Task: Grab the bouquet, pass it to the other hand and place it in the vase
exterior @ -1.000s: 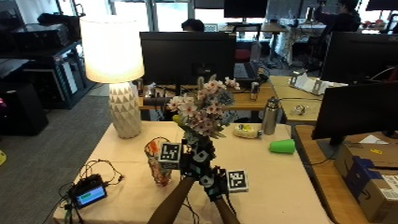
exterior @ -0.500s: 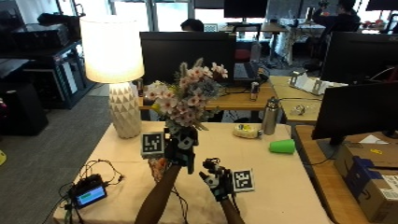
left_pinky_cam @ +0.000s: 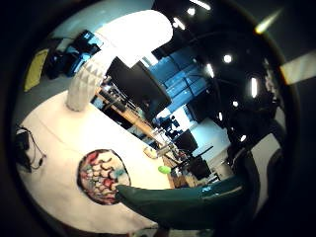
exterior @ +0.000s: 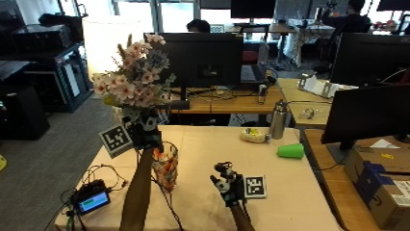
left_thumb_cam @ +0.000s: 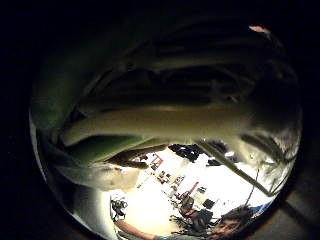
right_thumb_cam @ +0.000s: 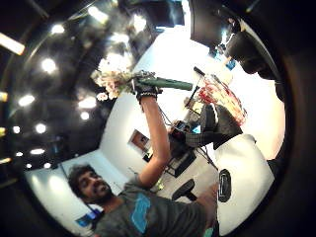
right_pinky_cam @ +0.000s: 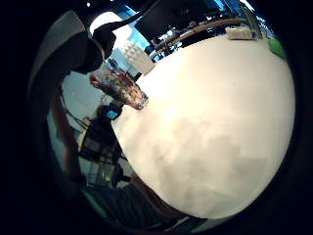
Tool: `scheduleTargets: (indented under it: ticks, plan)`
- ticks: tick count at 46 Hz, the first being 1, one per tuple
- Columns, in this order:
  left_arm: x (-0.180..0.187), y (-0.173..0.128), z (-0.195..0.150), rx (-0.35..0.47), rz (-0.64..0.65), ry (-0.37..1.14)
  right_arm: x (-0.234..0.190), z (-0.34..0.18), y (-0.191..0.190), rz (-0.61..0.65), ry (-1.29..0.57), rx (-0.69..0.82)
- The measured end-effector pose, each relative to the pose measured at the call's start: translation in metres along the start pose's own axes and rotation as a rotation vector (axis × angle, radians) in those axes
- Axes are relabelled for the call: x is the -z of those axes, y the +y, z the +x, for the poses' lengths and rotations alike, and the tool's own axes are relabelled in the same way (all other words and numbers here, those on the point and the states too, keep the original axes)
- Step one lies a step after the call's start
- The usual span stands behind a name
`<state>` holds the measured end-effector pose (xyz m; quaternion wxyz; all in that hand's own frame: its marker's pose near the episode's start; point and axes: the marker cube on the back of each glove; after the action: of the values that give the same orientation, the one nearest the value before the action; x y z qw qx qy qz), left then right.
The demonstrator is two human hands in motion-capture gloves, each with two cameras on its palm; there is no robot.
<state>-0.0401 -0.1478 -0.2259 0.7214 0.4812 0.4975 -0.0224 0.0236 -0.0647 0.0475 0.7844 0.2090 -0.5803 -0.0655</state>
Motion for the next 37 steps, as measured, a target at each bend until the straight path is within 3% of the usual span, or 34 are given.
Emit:
scheduleTargets:
  ticks: [4,12,24,32,37]
  plan:
    - [0.008,-0.009,-0.010,0.054,0.012,0.008,-0.002,-0.002,-0.002,0.001,-0.066,0.071]
    - [0.012,-0.015,-0.042,0.144,0.005,0.022,0.007,0.016,0.000,0.014,0.066,0.029]
    - [0.004,0.014,-0.106,0.322,-0.168,0.076,-0.002,0.007,0.000,-0.005,-0.001,0.049]
    - [0.015,0.051,-0.157,0.326,-0.282,0.067,-0.005,-0.005,0.000,-0.006,-0.003,0.117]
    - [0.025,0.071,-0.190,0.225,-0.413,-0.034,-0.001,0.004,0.001,0.005,0.117,0.071]
